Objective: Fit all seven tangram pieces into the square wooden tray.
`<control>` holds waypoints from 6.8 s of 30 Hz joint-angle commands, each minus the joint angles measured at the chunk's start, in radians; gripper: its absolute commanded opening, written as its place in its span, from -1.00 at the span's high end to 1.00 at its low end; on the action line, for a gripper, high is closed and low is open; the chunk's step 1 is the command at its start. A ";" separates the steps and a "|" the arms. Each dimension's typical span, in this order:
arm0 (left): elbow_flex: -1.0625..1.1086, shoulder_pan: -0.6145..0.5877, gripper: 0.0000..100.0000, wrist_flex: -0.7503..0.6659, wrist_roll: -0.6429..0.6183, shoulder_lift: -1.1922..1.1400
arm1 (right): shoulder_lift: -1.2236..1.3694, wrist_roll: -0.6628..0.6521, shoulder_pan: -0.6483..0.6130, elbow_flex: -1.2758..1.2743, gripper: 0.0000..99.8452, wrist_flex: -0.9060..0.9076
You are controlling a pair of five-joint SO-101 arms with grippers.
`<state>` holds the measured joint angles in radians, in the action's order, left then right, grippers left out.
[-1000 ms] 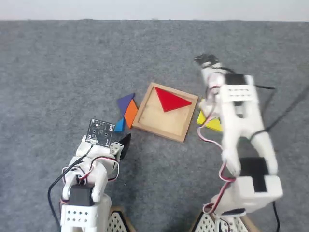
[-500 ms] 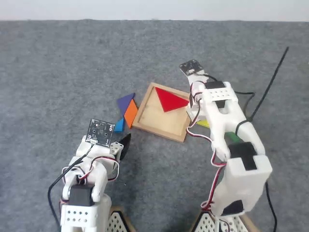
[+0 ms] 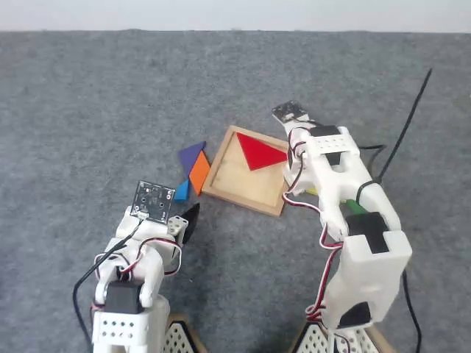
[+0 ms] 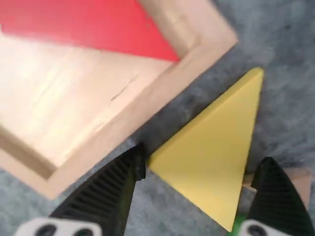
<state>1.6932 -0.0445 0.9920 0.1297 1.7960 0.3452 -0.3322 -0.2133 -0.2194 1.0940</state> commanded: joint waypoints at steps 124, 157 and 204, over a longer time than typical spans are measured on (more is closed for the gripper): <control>-0.010 -0.003 0.46 0.009 0.005 0.015 | 0.435 0.457 0.044 0.733 0.47 0.403; -0.010 -0.003 0.46 0.009 0.005 0.015 | 0.435 0.425 0.016 0.733 0.64 0.381; -0.010 -0.003 0.46 0.009 0.005 0.015 | 0.203 -0.899 -0.424 0.778 0.64 0.455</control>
<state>1.6932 -0.0445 0.9920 0.1297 1.7960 0.6337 -1.0610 -0.6137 0.5155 1.5497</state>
